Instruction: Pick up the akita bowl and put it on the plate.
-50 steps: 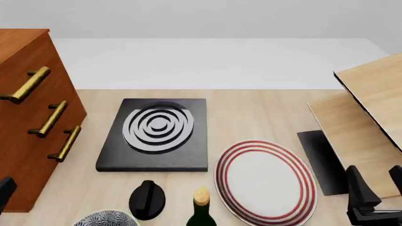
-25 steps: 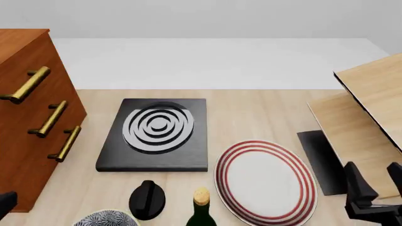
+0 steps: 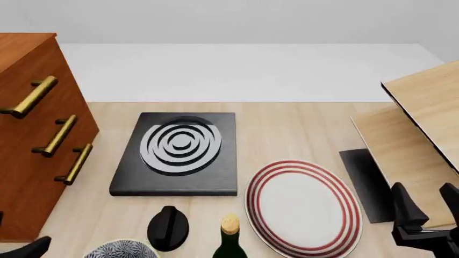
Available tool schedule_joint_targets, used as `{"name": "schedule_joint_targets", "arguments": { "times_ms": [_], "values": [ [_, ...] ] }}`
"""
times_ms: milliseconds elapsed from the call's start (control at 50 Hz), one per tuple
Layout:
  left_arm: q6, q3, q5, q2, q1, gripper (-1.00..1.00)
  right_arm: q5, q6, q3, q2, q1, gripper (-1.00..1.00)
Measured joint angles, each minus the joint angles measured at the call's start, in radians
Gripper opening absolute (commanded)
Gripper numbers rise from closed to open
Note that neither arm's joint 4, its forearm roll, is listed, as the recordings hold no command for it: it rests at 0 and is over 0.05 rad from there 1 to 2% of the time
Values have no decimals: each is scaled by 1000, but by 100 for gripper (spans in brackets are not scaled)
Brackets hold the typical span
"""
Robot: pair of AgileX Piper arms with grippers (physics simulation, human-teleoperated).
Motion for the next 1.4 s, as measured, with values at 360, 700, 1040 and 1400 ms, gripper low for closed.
{"name": "schedule_joint_targets", "arguments": {
  "times_ms": [360,700,1040,1400],
  "values": [
    [-52,158,-84,18,-32,100,-21,-2,0,27,-4,100],
    [-137,318,-214,62,-70,100,-37,-3,0,47,-7,100],
    [-184,448,-326,98,-86,100,-46,-4,0,56,-6,100],
    [-201,533,-430,145,-86,100,-51,-8,0,63,-5,100]
  ]
}}
